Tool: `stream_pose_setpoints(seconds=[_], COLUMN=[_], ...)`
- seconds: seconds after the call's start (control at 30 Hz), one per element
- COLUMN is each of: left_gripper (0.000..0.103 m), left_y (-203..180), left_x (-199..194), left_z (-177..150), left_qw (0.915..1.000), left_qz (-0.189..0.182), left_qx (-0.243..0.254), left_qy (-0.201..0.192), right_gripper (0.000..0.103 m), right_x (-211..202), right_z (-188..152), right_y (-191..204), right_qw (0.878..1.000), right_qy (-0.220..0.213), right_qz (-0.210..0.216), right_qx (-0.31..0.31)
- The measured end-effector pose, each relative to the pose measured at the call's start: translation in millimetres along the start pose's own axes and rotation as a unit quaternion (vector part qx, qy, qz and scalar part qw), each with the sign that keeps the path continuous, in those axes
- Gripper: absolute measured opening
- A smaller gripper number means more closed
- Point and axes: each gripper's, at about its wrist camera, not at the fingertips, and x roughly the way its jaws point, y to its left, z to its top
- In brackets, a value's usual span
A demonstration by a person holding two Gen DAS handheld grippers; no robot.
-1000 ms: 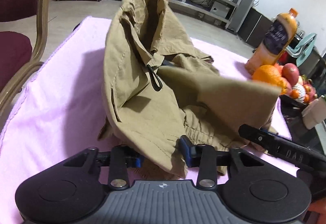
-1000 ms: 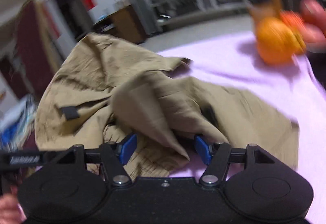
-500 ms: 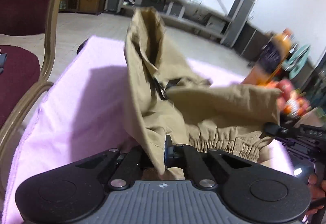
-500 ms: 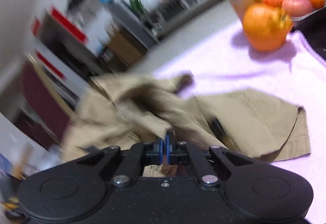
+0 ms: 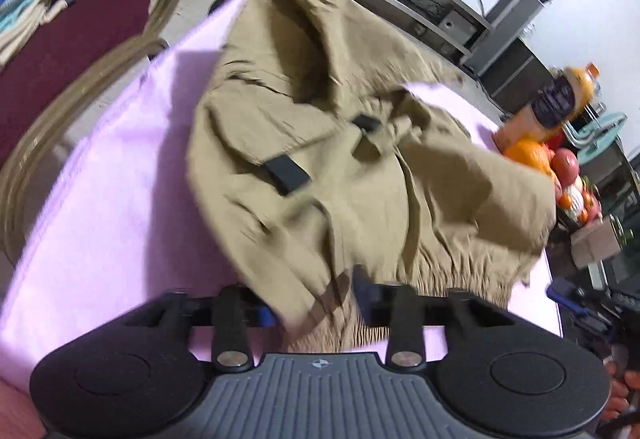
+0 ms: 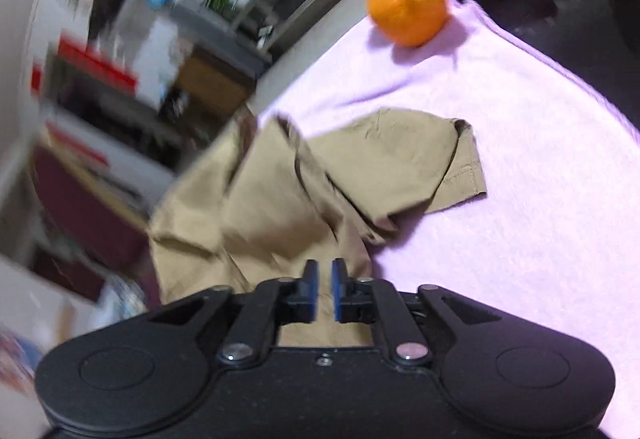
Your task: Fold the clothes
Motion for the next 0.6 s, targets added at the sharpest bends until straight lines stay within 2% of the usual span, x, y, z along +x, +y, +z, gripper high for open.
stream_pose_setpoints(seconds=[0.03, 0.07, 0.13, 0.17, 0.3, 0.47, 0.6], left_gripper=[0.044, 0.045, 0.047, 0.047, 0.047, 0.047, 0.056], left_y=[1, 1, 1, 2, 9, 16, 13], left_x=[-1, -1, 0, 2, 17, 28, 37], left_z=[-3, -6, -8, -9, -12, -13, -12], left_qw=[1.0, 1.0, 1.0, 0.9999, 0.9997, 0.9997, 0.9993], left_qz=[-0.001, -0.002, 0.002, 0.006, 0.017, -0.001, -0.017], left_qx=[0.002, 0.004, 0.01, 0.014, 0.009, -0.004, 0.01], left_qy=[0.001, 0.001, 0.0, -0.001, 0.012, 0.024, 0.03], right_gripper=[0.027, 0.031, 0.049, 0.051, 0.059, 0.059, 0.059], right_x=[0, -1, -2, -2, 18, 49, 73], right_z=[-4, -7, -6, -5, 1, -1, 3], right_y=[6, 10, 11, 9, 2, -6, -8], right_qw=[1.0, 0.999, 0.999, 0.999, 1.0, 0.997, 0.997], right_qy=[-0.003, -0.006, -0.011, -0.012, 0.012, 0.065, 0.07], right_qz=[-0.012, -0.019, -0.005, 0.004, 0.009, 0.019, 0.011], right_qx=[-0.025, -0.045, -0.038, -0.03, -0.001, 0.021, 0.006])
